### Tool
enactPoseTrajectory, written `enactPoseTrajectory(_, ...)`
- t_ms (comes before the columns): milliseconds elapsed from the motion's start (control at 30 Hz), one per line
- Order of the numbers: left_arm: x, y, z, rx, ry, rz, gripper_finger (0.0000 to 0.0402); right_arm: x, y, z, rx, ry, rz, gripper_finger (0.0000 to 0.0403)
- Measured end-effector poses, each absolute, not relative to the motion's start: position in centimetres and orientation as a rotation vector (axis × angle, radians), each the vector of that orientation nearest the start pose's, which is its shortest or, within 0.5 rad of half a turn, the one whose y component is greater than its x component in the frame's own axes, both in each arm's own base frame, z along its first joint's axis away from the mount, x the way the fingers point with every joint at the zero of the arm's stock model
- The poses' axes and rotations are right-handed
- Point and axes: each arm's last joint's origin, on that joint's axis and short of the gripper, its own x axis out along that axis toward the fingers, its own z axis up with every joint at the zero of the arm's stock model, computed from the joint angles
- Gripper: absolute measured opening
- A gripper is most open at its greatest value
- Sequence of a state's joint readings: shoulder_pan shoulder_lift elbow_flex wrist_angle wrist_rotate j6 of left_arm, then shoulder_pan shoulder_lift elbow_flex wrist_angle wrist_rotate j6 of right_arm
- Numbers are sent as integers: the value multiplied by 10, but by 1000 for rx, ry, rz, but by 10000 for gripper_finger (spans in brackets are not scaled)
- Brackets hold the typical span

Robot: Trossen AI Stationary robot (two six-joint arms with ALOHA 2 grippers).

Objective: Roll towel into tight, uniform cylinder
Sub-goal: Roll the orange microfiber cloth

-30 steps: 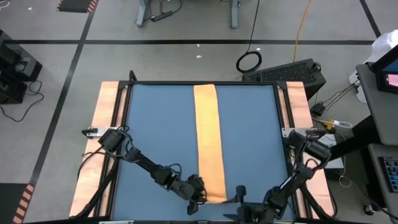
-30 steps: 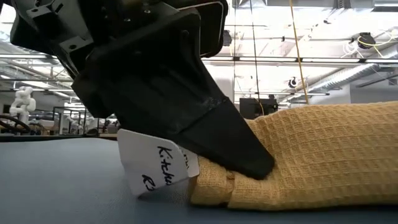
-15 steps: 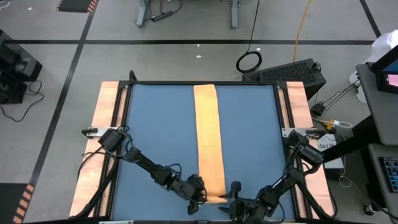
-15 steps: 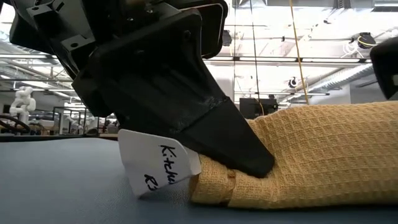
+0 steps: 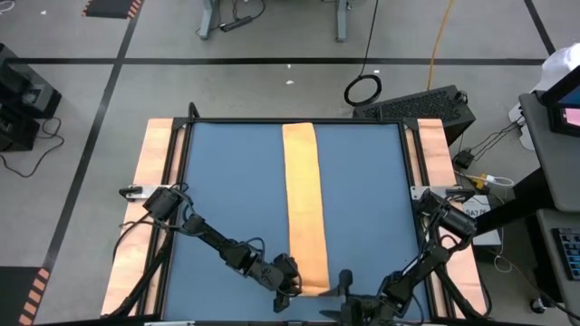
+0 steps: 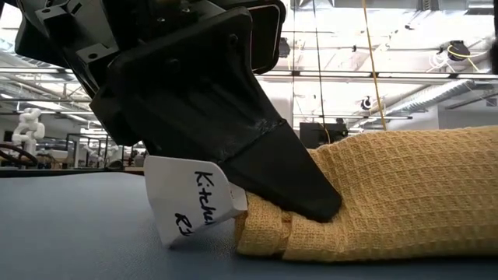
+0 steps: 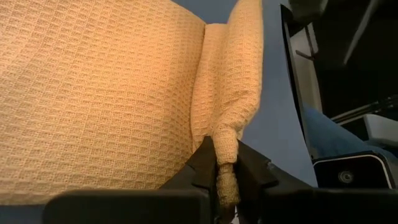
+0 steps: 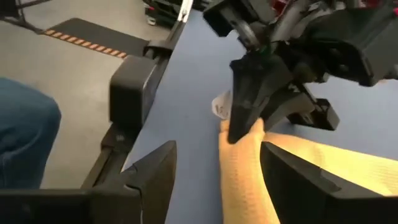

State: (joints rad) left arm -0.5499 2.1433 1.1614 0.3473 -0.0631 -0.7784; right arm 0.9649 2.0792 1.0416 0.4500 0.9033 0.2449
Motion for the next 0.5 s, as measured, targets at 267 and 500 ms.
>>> enactPoseTrajectory(267, 365, -222, 98, -548, 754, -209, 37, 249, 309, 92, -248, 385, 14, 220)
enactPoseTrajectory(500, 365, -222, 98, -548, 754, -210, 37, 251, 306, 86, -233, 393, -12, 219)
